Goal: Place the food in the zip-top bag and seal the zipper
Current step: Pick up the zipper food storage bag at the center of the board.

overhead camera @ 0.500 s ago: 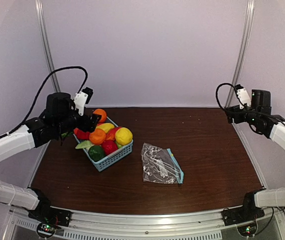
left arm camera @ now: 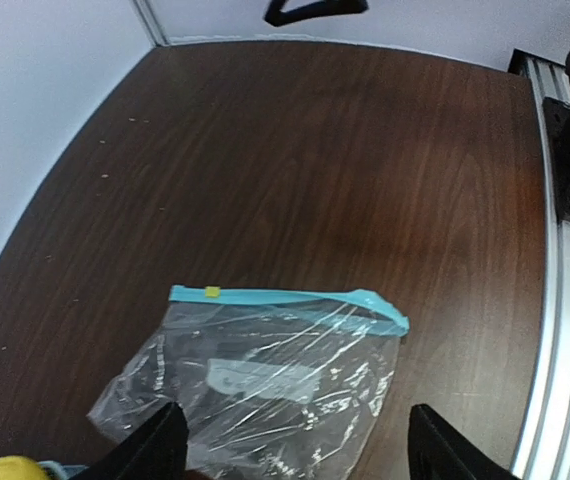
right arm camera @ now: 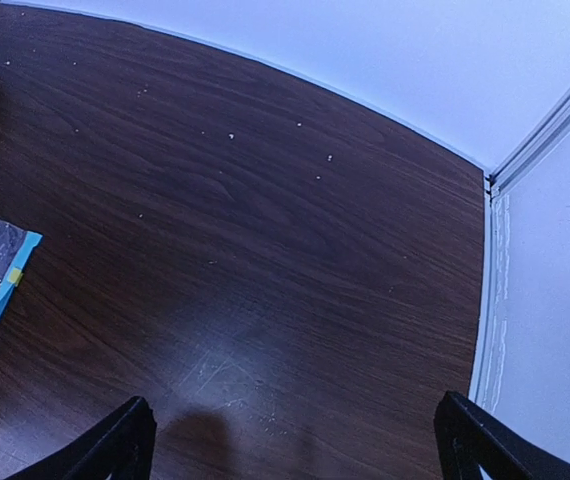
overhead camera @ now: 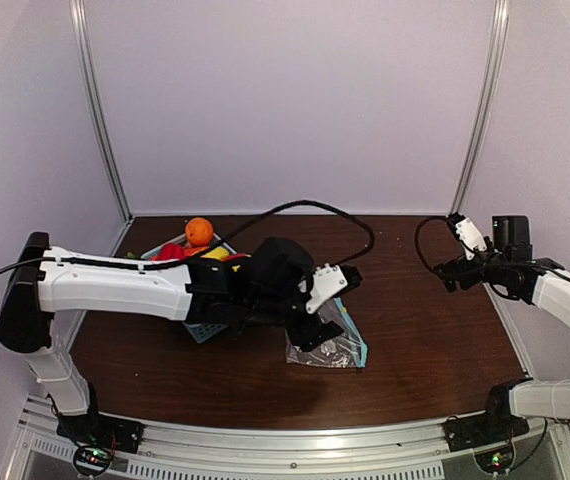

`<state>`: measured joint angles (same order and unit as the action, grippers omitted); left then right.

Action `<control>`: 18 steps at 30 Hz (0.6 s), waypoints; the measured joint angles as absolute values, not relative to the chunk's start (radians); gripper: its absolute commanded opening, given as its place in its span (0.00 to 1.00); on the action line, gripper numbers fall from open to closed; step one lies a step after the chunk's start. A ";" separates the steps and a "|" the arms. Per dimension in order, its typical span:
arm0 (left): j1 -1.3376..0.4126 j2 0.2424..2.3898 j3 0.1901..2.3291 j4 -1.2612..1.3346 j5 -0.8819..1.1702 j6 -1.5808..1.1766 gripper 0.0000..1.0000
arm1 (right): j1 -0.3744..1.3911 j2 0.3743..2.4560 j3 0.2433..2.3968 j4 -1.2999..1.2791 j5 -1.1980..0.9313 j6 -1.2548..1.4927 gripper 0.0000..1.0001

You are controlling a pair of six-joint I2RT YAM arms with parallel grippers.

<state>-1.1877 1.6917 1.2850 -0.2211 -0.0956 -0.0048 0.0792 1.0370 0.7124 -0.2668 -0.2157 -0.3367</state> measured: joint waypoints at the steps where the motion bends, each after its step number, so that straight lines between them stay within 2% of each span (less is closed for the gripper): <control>1: -1.215 1.754 1.338 -0.244 -0.090 -0.021 0.78 | 0.079 1.032 0.704 -0.267 -0.228 -0.343 0.98; 8: -1.274 2.026 1.585 -0.418 -0.160 -0.180 0.86 | 0.081 0.996 0.676 -0.268 -0.287 -0.371 0.98; 13: -1.271 2.048 1.599 -0.550 -0.216 -0.318 0.89 | 0.083 0.981 0.674 -0.266 -0.310 -0.382 0.97; 18: -1.264 2.049 1.597 -0.635 -0.261 -0.440 0.83 | 0.084 0.981 0.674 -0.266 -0.325 -0.387 0.97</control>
